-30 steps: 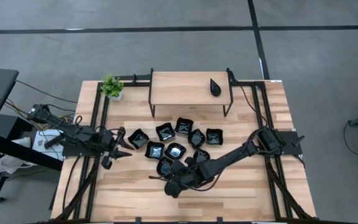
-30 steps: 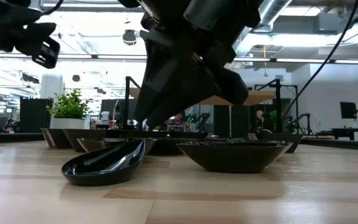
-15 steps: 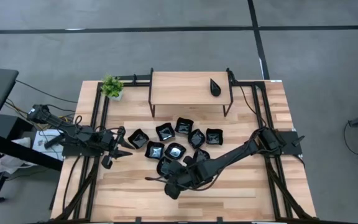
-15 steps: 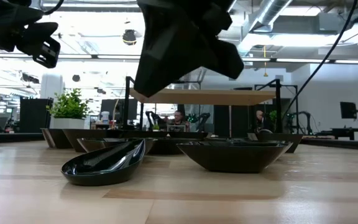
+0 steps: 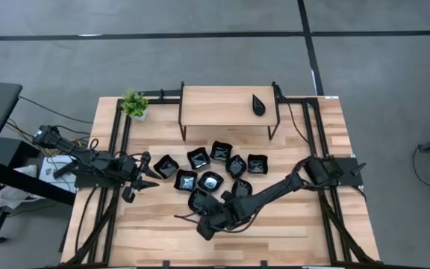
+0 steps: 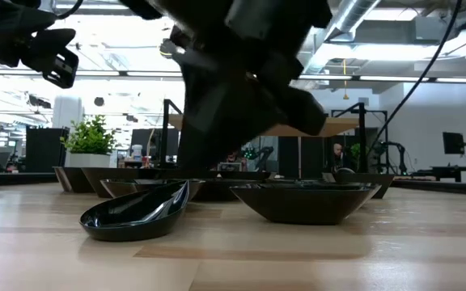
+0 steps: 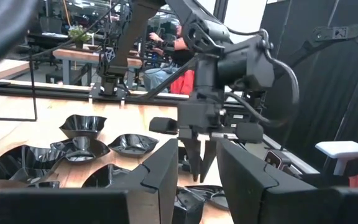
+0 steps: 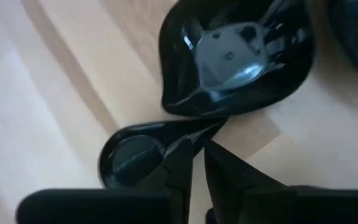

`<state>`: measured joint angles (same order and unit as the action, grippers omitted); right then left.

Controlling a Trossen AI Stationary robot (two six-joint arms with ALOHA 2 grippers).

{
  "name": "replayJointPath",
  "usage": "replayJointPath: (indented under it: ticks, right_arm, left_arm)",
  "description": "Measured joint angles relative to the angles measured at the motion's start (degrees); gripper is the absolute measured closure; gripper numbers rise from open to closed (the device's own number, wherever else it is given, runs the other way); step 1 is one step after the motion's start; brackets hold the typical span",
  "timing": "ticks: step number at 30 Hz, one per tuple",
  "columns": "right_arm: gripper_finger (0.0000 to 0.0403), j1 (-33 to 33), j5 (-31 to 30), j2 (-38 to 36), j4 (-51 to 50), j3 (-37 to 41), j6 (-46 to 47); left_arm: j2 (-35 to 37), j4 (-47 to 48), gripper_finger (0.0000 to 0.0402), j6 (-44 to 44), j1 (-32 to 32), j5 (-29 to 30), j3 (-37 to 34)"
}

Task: Pick & Place Mini shaped plates
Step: Stack the black drop shaped plate on top of the black drop shaped plate on the shelf

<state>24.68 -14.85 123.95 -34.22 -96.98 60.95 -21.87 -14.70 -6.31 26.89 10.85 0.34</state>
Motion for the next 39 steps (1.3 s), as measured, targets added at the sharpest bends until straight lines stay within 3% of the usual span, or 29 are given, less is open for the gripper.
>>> replayJointPath:
  ticks: [7,24,39]
  right_arm:
    - [0.0336,0.0,-0.4,0.9,-3.8,-4.5,-1.4]
    - [0.0220,0.0,0.5,1.0,-4.0,-3.9,-4.3]
    - [0.0220,-0.7,4.4,4.0,-3.6,-4.4,-6.9]
  left_arm:
    - [0.0,-0.3,0.0289,0.0,0.0,0.0,0.0]
    - [0.0,-0.8,0.0289,0.0,0.0,0.0,0.0]
    - [0.0,-1.2,0.0289,0.0,0.0,0.0,0.0]
